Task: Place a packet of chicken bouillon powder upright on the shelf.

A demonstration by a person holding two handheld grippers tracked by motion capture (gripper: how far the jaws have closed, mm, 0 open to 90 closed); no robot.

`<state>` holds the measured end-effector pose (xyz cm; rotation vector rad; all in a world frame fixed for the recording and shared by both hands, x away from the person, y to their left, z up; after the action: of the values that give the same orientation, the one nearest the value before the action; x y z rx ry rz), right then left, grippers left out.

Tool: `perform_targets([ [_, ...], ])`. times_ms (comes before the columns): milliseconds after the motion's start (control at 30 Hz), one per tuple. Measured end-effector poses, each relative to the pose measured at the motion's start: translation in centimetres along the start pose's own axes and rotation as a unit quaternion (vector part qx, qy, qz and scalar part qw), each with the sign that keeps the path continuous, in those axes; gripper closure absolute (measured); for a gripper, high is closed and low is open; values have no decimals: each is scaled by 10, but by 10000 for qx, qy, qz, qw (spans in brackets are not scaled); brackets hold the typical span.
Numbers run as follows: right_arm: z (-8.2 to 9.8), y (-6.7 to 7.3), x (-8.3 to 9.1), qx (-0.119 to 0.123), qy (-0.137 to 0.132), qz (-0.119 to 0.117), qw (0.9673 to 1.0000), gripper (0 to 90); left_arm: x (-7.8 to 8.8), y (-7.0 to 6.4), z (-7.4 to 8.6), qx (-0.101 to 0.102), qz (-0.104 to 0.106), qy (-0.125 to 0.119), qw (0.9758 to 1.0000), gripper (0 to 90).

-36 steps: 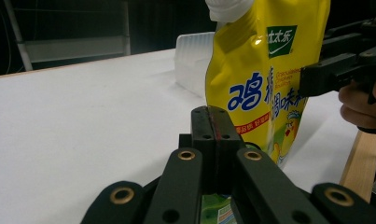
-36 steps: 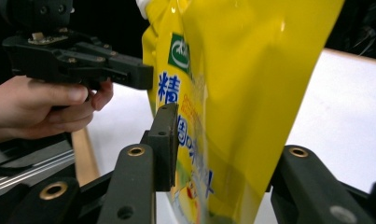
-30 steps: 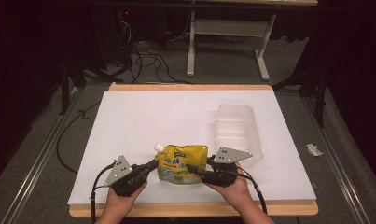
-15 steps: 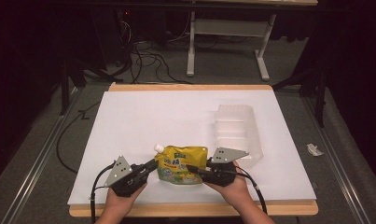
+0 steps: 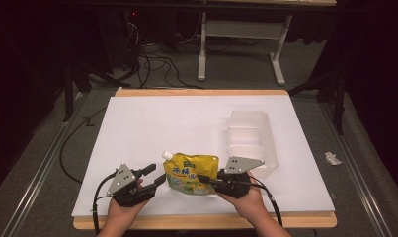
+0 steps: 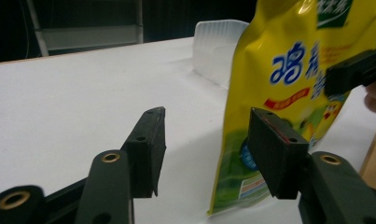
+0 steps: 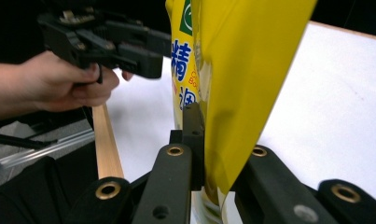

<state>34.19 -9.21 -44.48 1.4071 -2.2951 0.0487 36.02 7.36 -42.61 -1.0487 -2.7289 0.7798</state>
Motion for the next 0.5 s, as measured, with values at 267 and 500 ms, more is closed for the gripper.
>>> perform_targets([
  [267,-11,-3,14,7,-240,57,9997,869,1,7,0,-137,-173,-4,9998,435],
  [500,-17,-5,24,19,-381,110,9992,869,1,10,3,-336,-199,64,9992,414],
])
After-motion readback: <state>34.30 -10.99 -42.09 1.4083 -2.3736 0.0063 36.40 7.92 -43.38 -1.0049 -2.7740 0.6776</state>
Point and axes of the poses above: each handheld gripper's, and its own axes: x roughly backward along the jaws, z roughly out of its underside, y roughly to its left, the point moved 8 cm from there along -x, roughly forward along the jaws, and after that the axes turned 3 degrees about -x, right-handed, at the moved point
